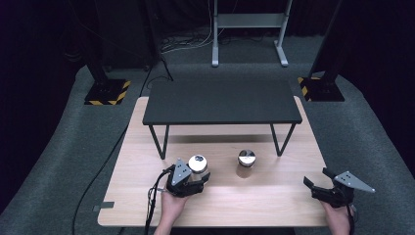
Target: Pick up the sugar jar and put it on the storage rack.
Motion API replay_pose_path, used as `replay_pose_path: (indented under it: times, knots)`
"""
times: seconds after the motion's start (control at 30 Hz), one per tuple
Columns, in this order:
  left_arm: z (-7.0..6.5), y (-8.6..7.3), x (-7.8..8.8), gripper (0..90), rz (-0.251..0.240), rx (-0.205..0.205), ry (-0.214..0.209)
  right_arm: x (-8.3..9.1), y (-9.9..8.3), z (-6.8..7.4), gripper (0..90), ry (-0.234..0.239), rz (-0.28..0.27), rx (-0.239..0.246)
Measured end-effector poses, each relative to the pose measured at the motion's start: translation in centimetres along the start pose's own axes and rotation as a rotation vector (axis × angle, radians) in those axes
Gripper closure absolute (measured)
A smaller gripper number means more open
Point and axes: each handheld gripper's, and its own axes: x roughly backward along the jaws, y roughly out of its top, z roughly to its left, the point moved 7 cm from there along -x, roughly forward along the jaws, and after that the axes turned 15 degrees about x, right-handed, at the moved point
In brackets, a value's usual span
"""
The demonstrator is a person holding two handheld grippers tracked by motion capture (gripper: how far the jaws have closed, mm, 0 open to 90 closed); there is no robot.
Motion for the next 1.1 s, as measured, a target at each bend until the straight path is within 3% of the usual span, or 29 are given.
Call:
replay_pose_path:
  times: [0.27,0.53,1.1]
  knots:
    - [0.3,2.5,1.2,30.9,-0.026,0.004,0.015,0.0,0.0,0.0,7.4,0.001,-0.001,-0.002]
    - [0.1,6.5,2.1,30.9,-0.036,-0.037,0.047,0.0,0.0,0.0,7.4,-0.001,-0.002,-0.002]
    - [-0.1,13.5,2.0,30.9,-0.052,-0.038,0.061,-0.1,0.0,0.0,7.4,0.007,-0.002,0.001]
